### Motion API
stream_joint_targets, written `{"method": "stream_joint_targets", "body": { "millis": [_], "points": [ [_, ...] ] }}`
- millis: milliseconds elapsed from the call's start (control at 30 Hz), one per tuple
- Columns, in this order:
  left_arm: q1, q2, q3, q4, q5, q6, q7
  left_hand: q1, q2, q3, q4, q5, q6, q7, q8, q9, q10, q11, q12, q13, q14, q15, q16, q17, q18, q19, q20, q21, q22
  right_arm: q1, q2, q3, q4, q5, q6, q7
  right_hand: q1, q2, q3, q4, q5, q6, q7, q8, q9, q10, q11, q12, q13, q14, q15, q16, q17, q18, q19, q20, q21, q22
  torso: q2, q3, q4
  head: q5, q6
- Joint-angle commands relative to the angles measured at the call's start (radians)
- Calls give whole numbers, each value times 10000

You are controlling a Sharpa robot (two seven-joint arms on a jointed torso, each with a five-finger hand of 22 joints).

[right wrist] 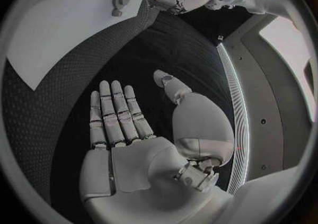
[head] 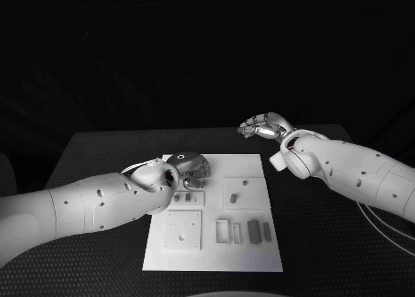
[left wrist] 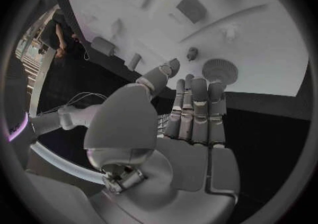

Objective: Assemble the parts on the task board

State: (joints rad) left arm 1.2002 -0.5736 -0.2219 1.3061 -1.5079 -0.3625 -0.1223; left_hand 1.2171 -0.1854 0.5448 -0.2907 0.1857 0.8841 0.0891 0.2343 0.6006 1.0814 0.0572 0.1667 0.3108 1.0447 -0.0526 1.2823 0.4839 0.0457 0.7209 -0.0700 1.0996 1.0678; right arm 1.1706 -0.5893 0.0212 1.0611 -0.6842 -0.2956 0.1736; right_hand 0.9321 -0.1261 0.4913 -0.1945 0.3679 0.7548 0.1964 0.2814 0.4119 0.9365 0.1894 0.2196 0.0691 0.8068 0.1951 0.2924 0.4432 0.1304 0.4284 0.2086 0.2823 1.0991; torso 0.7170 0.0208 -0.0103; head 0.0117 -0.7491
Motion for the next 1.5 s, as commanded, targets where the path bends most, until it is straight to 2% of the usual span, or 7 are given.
{"method": "stream_joint_targets", "body": {
  "millis": [33,433,633,900,1067,1267,1500],
  "points": [
    [-44,75,4,-69,-367,394,117,67,48,-83,25,-7,42,61,-11,-28,-13,1,-103,-21,72,-4,122,20,42,109,-818,95,80,-4,2,5,15,-15,140,63,26,80,-23,7,37,-56,263,66,-12,76,-23,-56,-5,-70,-12,-2,-9,-149,-45,-22,-58,12,3,10,1,-25,-21],
    [-123,216,5,-408,-402,412,95,-78,185,-144,43,-107,195,113,44,-102,178,32,-278,-51,129,21,319,19,125,157,-790,211,226,-4,-33,5,66,-15,131,64,27,81,-25,4,37,-57,265,67,-14,77,-21,-61,-5,-71,-11,0,-12,-151,-44,-23,-66,23,-3,5,14,-54,-66],
    [-187,321,6,-578,-467,321,127,-80,304,-120,39,-85,242,139,56,-142,281,41,-346,-60,213,28,468,40,173,213,-785,268,286,-3,-41,5,89,-15,137,66,27,81,-26,3,37,-58,265,68,-16,78,-21,-63,-5,-72,-11,1,-13,-152,-43,-23,-70,28,-8,-8,17,-73,-64],
    [-208,423,7,-770,-471,440,156,-50,473,-53,39,7,312,143,83,-177,404,41,-399,-62,226,28,546,28,208,236,-773,291,331,-3,-56,5,128,-15,138,63,27,82,-27,2,37,-57,265,69,-17,80,-21,-64,-4,-72,-11,2,-14,-153,-42,-24,-74,34,2,-3,15,-82,-71],
    [-268,472,8,-930,-471,470,170,-85,540,-53,47,-21,367,158,103,-201,509,38,-421,-56,283,23,631,29,228,273,-773,317,364,-2,-79,5,172,-15,141,63,27,82,-28,2,36,-57,265,71,-18,81,-21,-66,-4,-72,-11,3,-16,-154,-41,-24,-77,39,-4,2,12,-100,-78],
    [-314,513,8,-881,-470,507,206,-141,653,-44,51,-44,462,198,138,-234,683,35,-436,-38,366,18,740,23,263,339,-780,349,402,-2,-70,5,173,-15,133,67,27,81,-29,1,36,-56,265,72,-19,82,-21,-68,-4,-73,-11,4,-17,-154,-40,-25,-81,43,1,-1,19,-125,-85],
    [-365,594,9,-1028,-470,530,200,-195,706,-53,48,-102,602,219,192,-267,922,13,-428,1,468,-4,853,8,306,434,-795,390,442,-2,-65,5,201,-15,130,70,26,85,-29,2,37,-55,265,74,-19,84,-22,-69,-4,-73,-11,6,-18,-155,-38,-25,-84,49,-3,15,18,-101,-109]
  ]
}}
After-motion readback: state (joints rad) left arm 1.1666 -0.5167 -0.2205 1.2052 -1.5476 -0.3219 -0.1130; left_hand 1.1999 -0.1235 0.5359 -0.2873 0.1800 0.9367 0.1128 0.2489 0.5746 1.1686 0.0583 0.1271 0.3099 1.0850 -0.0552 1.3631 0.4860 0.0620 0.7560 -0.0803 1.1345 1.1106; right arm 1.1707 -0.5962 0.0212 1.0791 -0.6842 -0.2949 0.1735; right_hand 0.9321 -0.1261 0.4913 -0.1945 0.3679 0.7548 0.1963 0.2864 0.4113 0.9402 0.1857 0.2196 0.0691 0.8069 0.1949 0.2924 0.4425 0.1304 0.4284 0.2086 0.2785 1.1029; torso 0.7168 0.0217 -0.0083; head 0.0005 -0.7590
